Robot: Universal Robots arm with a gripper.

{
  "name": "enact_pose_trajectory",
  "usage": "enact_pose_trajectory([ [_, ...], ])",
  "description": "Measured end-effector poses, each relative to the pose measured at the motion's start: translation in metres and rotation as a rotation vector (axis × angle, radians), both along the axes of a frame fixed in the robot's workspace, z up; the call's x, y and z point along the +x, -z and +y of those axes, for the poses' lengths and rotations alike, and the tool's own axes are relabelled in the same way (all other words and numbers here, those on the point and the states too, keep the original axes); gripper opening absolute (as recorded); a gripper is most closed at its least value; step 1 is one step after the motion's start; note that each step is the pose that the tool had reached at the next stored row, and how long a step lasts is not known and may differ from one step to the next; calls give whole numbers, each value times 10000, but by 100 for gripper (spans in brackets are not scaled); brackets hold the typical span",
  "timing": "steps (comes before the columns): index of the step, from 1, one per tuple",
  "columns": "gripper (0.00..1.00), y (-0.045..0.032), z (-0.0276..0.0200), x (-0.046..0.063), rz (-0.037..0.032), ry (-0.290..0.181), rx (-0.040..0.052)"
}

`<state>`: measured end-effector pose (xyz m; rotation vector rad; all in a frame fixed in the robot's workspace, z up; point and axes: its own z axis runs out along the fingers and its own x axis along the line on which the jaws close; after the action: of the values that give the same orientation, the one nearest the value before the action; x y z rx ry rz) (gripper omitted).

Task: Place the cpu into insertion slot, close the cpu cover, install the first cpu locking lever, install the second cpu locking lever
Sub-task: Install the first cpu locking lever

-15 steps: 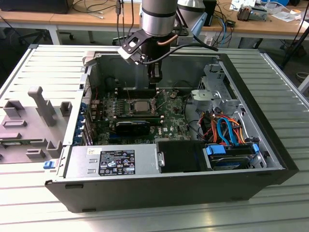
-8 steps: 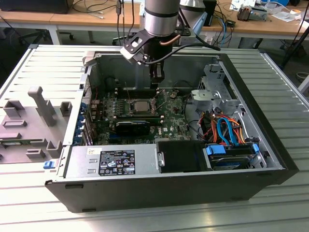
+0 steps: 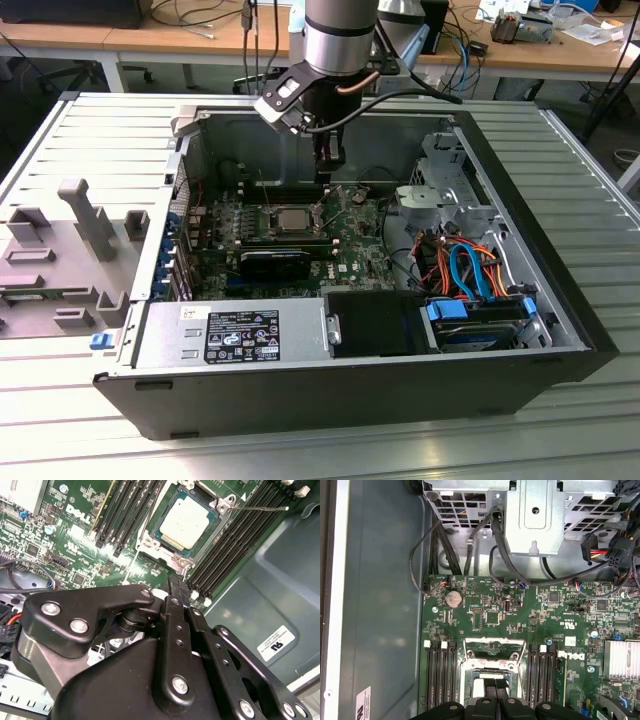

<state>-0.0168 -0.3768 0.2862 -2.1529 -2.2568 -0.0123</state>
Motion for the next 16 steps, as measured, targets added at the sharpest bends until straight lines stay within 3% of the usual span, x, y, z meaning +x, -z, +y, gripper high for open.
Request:
enact_pose_trajectory([
  [16, 11, 0, 0, 101, 0, 1, 0],
])
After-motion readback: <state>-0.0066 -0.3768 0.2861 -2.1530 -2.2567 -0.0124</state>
